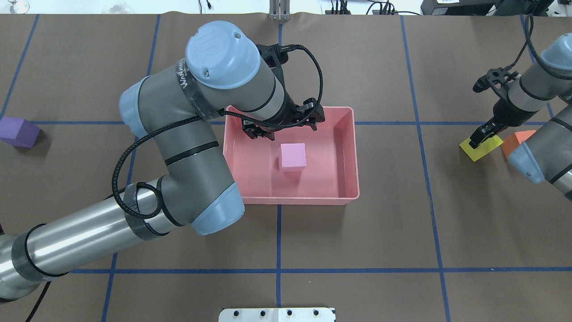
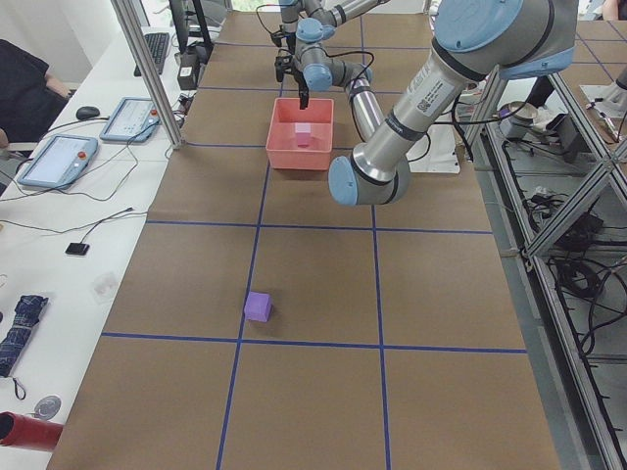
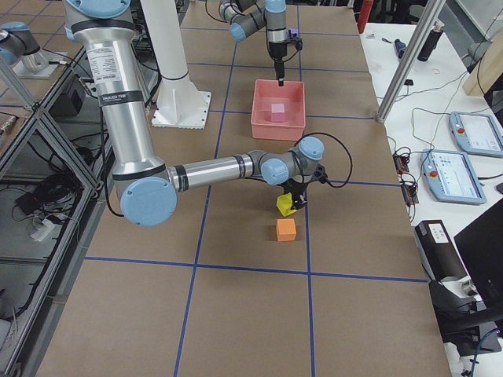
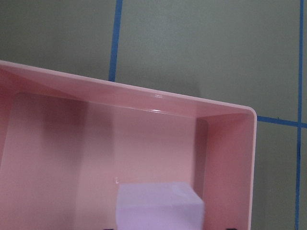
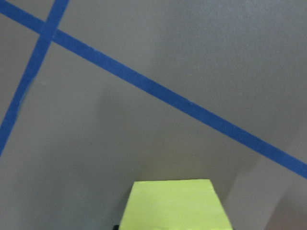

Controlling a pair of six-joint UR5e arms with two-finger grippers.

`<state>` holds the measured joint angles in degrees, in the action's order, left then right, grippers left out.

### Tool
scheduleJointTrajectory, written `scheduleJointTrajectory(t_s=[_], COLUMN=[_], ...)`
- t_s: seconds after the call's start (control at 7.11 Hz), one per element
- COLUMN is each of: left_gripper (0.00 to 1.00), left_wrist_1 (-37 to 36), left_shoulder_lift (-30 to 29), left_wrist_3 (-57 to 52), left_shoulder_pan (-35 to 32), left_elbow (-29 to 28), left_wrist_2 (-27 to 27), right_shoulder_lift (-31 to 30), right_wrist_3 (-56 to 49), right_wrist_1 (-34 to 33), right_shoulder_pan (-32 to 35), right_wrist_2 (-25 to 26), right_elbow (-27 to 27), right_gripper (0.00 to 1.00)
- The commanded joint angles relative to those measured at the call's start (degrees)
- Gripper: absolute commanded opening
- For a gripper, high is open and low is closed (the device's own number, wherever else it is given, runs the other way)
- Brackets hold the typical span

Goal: Place blocks into pink bin with both arms
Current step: 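Lift the yellow cube toward the bin while the left gripper withdraws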

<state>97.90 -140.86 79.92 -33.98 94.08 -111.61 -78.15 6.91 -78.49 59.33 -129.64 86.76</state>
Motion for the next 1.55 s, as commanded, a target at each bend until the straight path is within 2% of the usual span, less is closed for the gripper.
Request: scheduleJointTrajectory(t_s=[0.0,0.14,0.28,0.42,0.56,0.7,0.84,0.98,1.13,1.41], left_gripper=[1.00,1.00,1.00,1.00,1.00,1.00,1.00,1.00,1.00,1.00], left_wrist_1=[-0.2,-1.7,-4.7,-10.3,-15.3,-15.4,-15.1,-15.0,-14.7,-10.2], left_shoulder_lift=[-0.2,0.0,0.2,0.6,2.2,7.2,12.9,20.0,25.0,33.5], left_wrist_3=[0.0,-0.6,-5.4,-13.3,-21.7,-29.0,-39.1,-51.9,-59.6,-72.6], left_shoulder_pan=[-1.1,-3.5,-5.5,-7.4,-9.6,-13.6,-20.4,-27.0,-31.8,-39.5], left_elbow=[0.4,0.6,1.4,2.3,3.5,4.4,4.8,5.7,5.5,3.4], left_wrist_2=[0.2,0.0,-0.4,-0.5,-0.7,-3.4,-10.1,-14.2,-14.9,-16.8], right_shoulder_lift=[1.3,2.0,3.4,3.6,6.8,10.3,13.3,16.0,18.5,21.5], right_wrist_3=[0.6,2.0,3.9,7.7,15.9,25.9,30.4,33.6,35.9,41.3], right_wrist_1=[0.3,0.2,0.2,0.2,-1.3,-3.3,-5.9,-10.7,-14.9,-15.7], right_shoulder_pan=[1.3,3.1,5.9,7.3,7.4,6.9,6.2,5.4,3.9,1.2], right_wrist_2=[-0.1,-2.7,-7.4,-9.2,-9.8,-10.0,-10.0,-10.0,-9.8,-8.7], right_elbow=[0.6,1.2,1.5,3.5,5.0,6.7,8.3,10.9,13.2,13.4], right_gripper=[0.00,0.00,0.00,0.00,0.00,0.00,0.00,0.00,0.00,0.00])
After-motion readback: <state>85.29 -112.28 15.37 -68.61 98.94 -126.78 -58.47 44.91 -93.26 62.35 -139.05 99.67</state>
